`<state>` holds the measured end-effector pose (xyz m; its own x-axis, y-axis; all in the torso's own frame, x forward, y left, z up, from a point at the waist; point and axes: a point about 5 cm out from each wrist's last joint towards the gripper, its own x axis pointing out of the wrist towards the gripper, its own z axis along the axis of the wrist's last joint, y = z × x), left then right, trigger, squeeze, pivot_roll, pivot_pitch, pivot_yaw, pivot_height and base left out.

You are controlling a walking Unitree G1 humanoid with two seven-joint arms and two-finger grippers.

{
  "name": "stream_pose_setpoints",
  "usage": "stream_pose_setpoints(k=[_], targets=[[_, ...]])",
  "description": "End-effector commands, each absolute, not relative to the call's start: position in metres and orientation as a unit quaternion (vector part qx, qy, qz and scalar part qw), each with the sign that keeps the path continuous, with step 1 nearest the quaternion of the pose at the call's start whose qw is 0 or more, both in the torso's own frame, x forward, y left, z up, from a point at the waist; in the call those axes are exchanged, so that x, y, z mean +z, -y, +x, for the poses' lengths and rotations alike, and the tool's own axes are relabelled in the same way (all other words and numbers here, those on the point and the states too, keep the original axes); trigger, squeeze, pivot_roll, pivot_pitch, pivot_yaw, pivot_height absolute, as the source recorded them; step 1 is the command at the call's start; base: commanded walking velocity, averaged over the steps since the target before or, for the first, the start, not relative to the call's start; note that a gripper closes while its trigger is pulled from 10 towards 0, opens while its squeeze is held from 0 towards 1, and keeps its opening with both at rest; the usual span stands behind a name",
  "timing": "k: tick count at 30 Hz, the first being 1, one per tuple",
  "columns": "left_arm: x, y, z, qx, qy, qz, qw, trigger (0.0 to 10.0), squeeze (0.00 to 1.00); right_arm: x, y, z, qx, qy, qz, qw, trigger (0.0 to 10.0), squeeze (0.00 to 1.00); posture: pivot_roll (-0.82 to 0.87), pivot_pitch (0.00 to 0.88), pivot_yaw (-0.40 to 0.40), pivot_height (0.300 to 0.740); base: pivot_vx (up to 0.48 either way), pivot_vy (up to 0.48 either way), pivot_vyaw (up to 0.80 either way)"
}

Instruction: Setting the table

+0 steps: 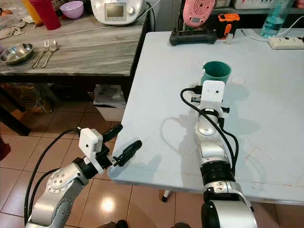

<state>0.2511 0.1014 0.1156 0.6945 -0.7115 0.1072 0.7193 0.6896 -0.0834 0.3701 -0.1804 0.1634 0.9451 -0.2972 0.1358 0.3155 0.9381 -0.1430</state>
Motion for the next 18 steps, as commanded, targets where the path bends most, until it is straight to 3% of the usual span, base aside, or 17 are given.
stream_pose_setpoints(k=[1, 2, 3, 7, 8, 9, 10, 11, 12, 18], targets=[[0.1149, -0.1039, 0.2512, -0.387, 0.032, -0.051, 0.92, 10.0, 0.0, 0.1657, 0.1786, 0.3714, -0.151, 0.059, -0.083, 0.983, 10.0, 0.09, -0.19, 0.145, 0.094, 0.74, 0.0, 0.0, 0.0], [0.1149, -0.1039, 0.2512, -0.387, 0.032, -0.051, 0.92, 10.0, 0.0, 0.1657, 0.1786, 0.3714, -0.151, 0.059, -0.083, 0.983, 10.0, 0.09, -0.19, 0.145, 0.094, 0.74, 0.0, 0.0, 0.0], [0.1148, -0.1039, 0.2511, -0.387, 0.031, -0.051, 0.92, 10.0, 0.0, 0.1658, 0.178, 0.3716, -0.149, 0.059, -0.085, 0.983, 10.0, 0.0, -0.19, 0.144, 0.094, 0.74, 0.0, 0.0, 0.0], [0.1147, -0.1039, 0.2512, -0.386, 0.032, -0.05, 0.921, 10.0, 0.0, 0.1658, 0.1777, 0.3717, -0.149, 0.058, -0.084, 0.984, 10.0, 0.0, -0.19, 0.143, 0.094, 0.74, 0.0, 0.0, 0.0], [0.1147, -0.1039, 0.2511, -0.385, 0.032, -0.051, 0.921, 10.0, 0.0, 0.1659, 0.1771, 0.3717, -0.149, 0.06, -0.083, 0.984, 5.5, 0.0, -0.19, 0.143, 0.094, 0.74, 0.0, 0.0, 0.0], [0.1147, -0.1039, 0.2512, -0.385, 0.032, -0.051, 0.921, 10.0, 0.0, 0.1659, 0.1768, 0.3717, -0.149, 0.06, -0.083, 0.984, 3.5, 0.0, -0.19, 0.143, 0.094, 0.74, 0.0, 0.0, 0.0], [0.1147, -0.1039, 0.2512, -0.385, 0.032, -0.051, 0.921, 10.0, 0.0, 0.1659, 0.1766, 0.3717, -0.149, 0.06, -0.083, 0.984, 3.5, 0.0, -0.19, 0.143, 0.094, 0.74, 0.0, 0.0, 0.0], [0.1147, -0.104, 0.2512, -0.385, 0.032, -0.051, 0.921, 10.0, 0.0, 0.1659, 0.1765, 0.3716, -0.149, 0.061, -0.082, 0.984, 0.6, 0.0, -0.19, 0.143, 0.094, 0.74, 0.0, 0.0, 0.0], [0.1147, -0.104, 0.2511, -0.385, 0.032, -0.051, 0.921, 10.0, 0.0, 0.166, 0.1765, 0.3716, -0.149, 0.062, -0.082, 0.983, 0.0, 0.0, -0.19, 0.143, 0.094, 0.74, 0.0, 0.0, 0.0], [0.1149, -0.1035, 0.2518, -0.384, 0.033, -0.052, 0.921, 10.0, 0.0, 0.1665, 0.1769, 0.3722, -0.148, 0.062, -0.082, 0.984, 0.0, 0.0, -0.19, 0.142, 0.096, 0.74, 0.0, 0.0, 0.0]])
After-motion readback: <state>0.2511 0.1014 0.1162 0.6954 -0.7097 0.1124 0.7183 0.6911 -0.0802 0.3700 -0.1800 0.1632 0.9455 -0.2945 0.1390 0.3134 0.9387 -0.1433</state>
